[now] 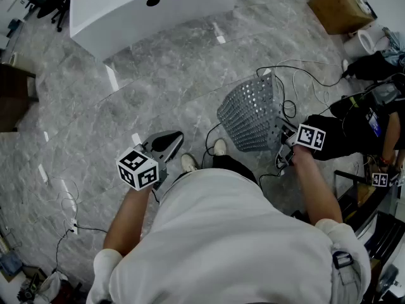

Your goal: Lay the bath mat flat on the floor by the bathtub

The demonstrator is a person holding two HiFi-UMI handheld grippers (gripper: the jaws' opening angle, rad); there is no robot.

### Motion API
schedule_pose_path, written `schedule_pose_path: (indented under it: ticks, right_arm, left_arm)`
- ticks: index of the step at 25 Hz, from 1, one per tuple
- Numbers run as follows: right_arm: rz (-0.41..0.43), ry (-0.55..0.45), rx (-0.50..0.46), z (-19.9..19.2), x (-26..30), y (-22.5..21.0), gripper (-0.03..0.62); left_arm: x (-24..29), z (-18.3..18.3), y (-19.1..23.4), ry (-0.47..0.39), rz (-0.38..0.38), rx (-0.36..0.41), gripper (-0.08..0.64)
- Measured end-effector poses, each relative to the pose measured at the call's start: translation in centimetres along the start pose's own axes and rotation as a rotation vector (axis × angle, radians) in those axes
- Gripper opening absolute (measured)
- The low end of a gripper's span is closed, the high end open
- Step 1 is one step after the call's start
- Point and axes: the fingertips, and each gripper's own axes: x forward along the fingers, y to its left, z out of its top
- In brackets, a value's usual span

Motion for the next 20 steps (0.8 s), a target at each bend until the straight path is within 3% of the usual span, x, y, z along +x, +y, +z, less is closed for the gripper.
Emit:
schedule_pose_path:
  ticks: [4,11,15,20]
  right_arm:
    - [0.032,0.037,0.062,-0.7,-0.4,-0.9,0.046]
    - [0.094,0.066,0.074,0.5,-0.3,-2.4,0.046]
    - [0.131,0.067,0.04,3.9,0.6,-4.2,0.049]
    - [0.117,0.021,0.022,9.2,2.3,-7.0,0.049]
  left_arm:
    - [1.3,1.8,-1.4,-0.04,0.025,-0.018,0.028]
    - [4.2,4.1,-2.5,-0.043,0.08,0.012,0.028]
    - [7.6,5.2,-2.8,-0.035,0.107,0.005,0.028]
    - [11.2,6.4,-1.5,-0.004,0.106,-0.013,0.028]
